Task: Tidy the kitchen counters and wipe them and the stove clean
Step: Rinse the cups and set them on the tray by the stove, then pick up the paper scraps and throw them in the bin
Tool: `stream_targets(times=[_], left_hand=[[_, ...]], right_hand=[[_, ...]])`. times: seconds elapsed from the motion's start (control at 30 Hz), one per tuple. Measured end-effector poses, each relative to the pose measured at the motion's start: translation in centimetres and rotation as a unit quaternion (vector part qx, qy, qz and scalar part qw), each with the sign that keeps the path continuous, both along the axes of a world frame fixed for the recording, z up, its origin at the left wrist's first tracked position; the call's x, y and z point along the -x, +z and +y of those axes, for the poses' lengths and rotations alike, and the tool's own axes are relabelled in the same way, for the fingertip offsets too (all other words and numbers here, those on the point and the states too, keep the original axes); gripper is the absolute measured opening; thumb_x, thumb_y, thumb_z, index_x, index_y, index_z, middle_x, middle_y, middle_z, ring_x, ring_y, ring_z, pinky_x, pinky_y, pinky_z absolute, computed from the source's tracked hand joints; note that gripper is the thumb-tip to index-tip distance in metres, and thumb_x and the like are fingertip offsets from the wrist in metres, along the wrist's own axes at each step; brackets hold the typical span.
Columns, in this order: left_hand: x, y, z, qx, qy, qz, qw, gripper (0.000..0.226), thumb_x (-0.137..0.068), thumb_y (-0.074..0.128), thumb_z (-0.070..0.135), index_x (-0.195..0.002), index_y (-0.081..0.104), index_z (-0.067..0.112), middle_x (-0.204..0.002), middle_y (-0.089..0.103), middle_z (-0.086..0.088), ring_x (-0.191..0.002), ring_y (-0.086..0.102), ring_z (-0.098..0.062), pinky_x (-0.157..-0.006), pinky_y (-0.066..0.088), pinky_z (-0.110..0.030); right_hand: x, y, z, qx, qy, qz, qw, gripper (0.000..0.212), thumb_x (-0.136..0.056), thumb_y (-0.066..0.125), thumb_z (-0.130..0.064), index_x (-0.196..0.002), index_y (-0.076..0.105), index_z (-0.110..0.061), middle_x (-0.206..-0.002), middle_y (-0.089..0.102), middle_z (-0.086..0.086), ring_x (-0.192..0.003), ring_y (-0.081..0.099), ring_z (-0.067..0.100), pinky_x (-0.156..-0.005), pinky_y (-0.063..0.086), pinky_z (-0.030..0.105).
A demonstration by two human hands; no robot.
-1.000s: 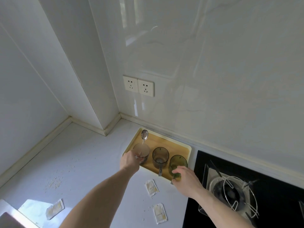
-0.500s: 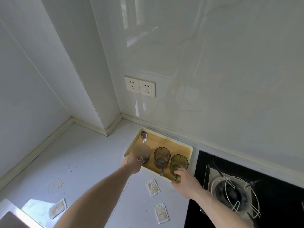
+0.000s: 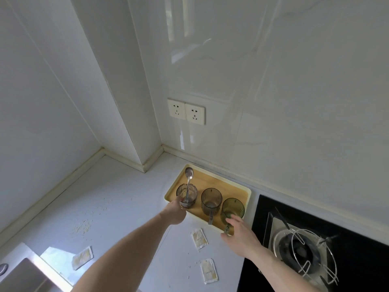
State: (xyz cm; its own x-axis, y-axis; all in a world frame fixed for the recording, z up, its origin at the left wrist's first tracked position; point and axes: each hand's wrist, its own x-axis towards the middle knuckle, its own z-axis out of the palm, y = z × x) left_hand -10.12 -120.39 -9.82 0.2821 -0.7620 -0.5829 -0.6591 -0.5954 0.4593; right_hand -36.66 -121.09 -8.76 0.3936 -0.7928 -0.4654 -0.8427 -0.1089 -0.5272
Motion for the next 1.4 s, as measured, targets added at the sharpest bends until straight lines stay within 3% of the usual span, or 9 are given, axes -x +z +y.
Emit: stream_targets(times=[0.17, 0.27, 0.43, 0.6, 0.77, 0.9, 1.0, 1.13, 1.4], left_hand=[[0.5, 0.9, 1.7, 0.014, -0.013, 0.001, 1.000, 0.069, -0.100, 0.042, 0.011, -0.163, 0.016, 0.025, -0.166, 0.025, -0.011, -0.146, 0.037, -0.033, -0.114, 0.044, -0.041], [0.6, 1.7, 3.8, 0.076, -0.004, 0.004, 0.997, 0.062, -0.102, 0.047, 0.015, -0.158, 0.026, 0.029, -0.166, 0.027, -0.005, -0.143, 0.043, -0.028, -0.114, 0.044, -0.040], [2.1, 3.6, 12.6, 0.164, 0.000, 0.036, 0.986, 0.050, -0.104, 0.053, 0.019, -0.147, 0.041, 0.040, -0.165, 0.023, 0.012, -0.135, 0.051, -0.017, -0.101, 0.051, -0.023], [2.6, 3.8, 22.6, 0.162, 0.036, 0.019, 0.986, 0.047, -0.100, 0.059, 0.027, -0.132, 0.043, 0.058, -0.159, 0.022, 0.029, -0.137, 0.048, -0.010, -0.110, 0.046, -0.031], [3.3, 5.8, 26.2, 0.141, 0.087, -0.023, 0.986, 0.046, -0.100, 0.057, 0.024, -0.129, 0.044, 0.056, -0.161, 0.022, 0.028, -0.105, 0.065, -0.006, -0.097, 0.048, -0.026], [4.2, 8.1, 26.9, 0.166, 0.129, -0.049, 0.976, 0.040, -0.103, 0.054, 0.026, -0.133, 0.048, 0.050, -0.164, 0.022, 0.025, -0.119, 0.059, -0.005, -0.107, 0.042, -0.027], [5.2, 8.8, 28.5, 0.167, 0.161, -0.061, 0.971, 0.038, -0.103, 0.053, 0.028, -0.137, 0.050, 0.046, -0.164, 0.022, 0.025, -0.121, 0.058, -0.006, -0.106, 0.038, -0.023], [5.9, 8.3, 31.9, 0.159, 0.191, -0.069, 0.966, 0.039, -0.102, 0.054, 0.028, -0.136, 0.051, 0.046, -0.163, 0.022, 0.026, -0.140, 0.044, -0.007, -0.113, 0.036, -0.025], [6.7, 7.5, 38.6, 0.142, 0.214, -0.057, 0.965, 0.035, -0.101, 0.055, 0.028, -0.125, 0.053, 0.052, -0.156, 0.027, 0.031, -0.133, 0.051, -0.002, -0.102, 0.041, -0.019]], right_hand=[[0.4, 0.2, 0.8, 0.003, -0.018, -0.031, 0.999, 0.066, -0.097, 0.061, -0.044, -0.155, 0.038, -0.022, -0.167, 0.017, -0.007, -0.153, 0.020, 0.015, -0.121, 0.026, 0.035], [0.9, 0.9, 2.1, 0.004, -0.057, -0.084, 0.995, 0.062, -0.095, 0.063, -0.043, -0.152, 0.042, -0.028, -0.165, 0.019, -0.011, -0.151, 0.024, 0.011, -0.118, 0.029, 0.034], [2.0, 2.0, 6.1, 0.005, -0.074, -0.148, 0.986, 0.054, -0.095, 0.067, -0.037, -0.146, 0.050, -0.028, -0.155, 0.032, -0.015, -0.147, 0.030, 0.007, -0.116, 0.029, 0.029], [2.4, 2.3, 9.7, -0.047, -0.045, -0.184, 0.981, 0.043, -0.093, 0.069, -0.039, -0.132, 0.053, -0.043, -0.146, 0.036, -0.024, -0.141, 0.034, 0.000, -0.117, 0.036, 0.032], [0.5, 3.1, 10.2, -0.062, 0.020, -0.207, 0.976, 0.039, -0.093, 0.070, -0.035, -0.128, 0.057, -0.043, -0.137, 0.040, -0.034, -0.133, 0.041, -0.004, -0.111, 0.039, 0.024], [-2.2, 3.4, 10.5, -0.075, 0.078, -0.212, 0.971, 0.038, -0.092, 0.071, -0.035, -0.125, 0.057, -0.046, -0.144, 0.043, -0.025, -0.136, 0.040, -0.003, -0.112, 0.040, 0.029], [-4.0, 3.4, 11.7, -0.073, 0.117, -0.201, 0.970, 0.037, -0.093, 0.070, -0.036, -0.124, 0.055, -0.048, -0.144, 0.040, -0.026, -0.133, 0.042, -0.002, -0.112, 0.039, 0.027], [-5.3, 3.6, 13.5, -0.088, 0.161, -0.197, 0.963, 0.036, -0.094, 0.069, -0.036, -0.124, 0.053, -0.050, -0.141, 0.038, -0.029, -0.130, 0.043, -0.001, -0.110, 0.040, 0.024], [-3.7, 4.2, 17.1, -0.095, 0.186, -0.198, 0.958, 0.040, -0.096, 0.065, -0.035, -0.132, 0.051, -0.046, -0.138, 0.036, -0.033, -0.128, 0.042, -0.004, -0.112, 0.040, 0.025]])
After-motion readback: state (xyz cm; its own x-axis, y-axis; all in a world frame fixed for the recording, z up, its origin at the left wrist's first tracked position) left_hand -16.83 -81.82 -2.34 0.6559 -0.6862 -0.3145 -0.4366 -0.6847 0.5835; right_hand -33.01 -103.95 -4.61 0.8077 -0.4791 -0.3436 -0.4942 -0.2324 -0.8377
